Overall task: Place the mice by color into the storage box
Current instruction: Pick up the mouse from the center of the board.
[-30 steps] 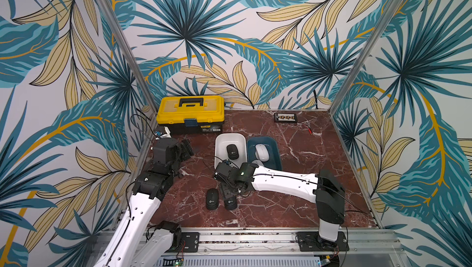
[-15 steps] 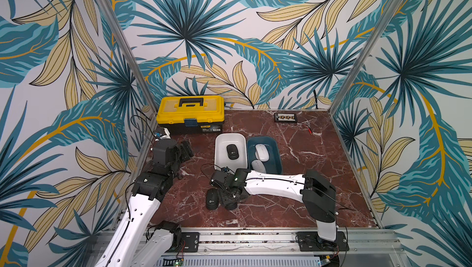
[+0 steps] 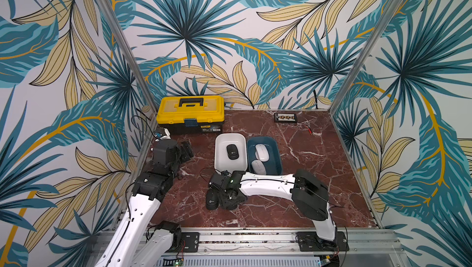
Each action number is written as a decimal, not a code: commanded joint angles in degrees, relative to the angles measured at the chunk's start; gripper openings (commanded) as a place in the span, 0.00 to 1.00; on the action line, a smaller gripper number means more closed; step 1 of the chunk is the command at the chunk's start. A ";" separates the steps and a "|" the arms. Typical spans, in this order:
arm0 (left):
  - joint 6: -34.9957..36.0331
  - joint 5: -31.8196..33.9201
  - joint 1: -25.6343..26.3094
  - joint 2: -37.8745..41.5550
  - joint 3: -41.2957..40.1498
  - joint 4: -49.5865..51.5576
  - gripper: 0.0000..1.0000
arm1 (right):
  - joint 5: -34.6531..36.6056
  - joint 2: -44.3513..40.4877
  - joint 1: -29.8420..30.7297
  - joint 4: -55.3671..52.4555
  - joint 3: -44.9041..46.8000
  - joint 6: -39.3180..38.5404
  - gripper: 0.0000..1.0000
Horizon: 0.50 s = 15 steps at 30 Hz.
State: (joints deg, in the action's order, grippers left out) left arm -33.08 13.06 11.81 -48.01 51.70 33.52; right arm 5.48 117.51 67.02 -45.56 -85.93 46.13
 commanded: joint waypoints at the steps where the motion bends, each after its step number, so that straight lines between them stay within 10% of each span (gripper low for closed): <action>1: -0.58 0.32 -0.13 0.32 -1.63 0.15 0.79 | 0.06 2.18 0.03 -1.82 -1.11 0.72 0.76; 15: -0.24 0.05 -0.52 -0.07 -1.08 0.14 0.79 | 0.02 3.83 0.04 -2.97 -2.72 0.54 0.60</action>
State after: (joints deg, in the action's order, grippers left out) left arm -33.08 13.02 11.57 -48.25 51.62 33.50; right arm 5.48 120.25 67.00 -46.78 -87.96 46.39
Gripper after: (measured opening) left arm 0.791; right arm 0.614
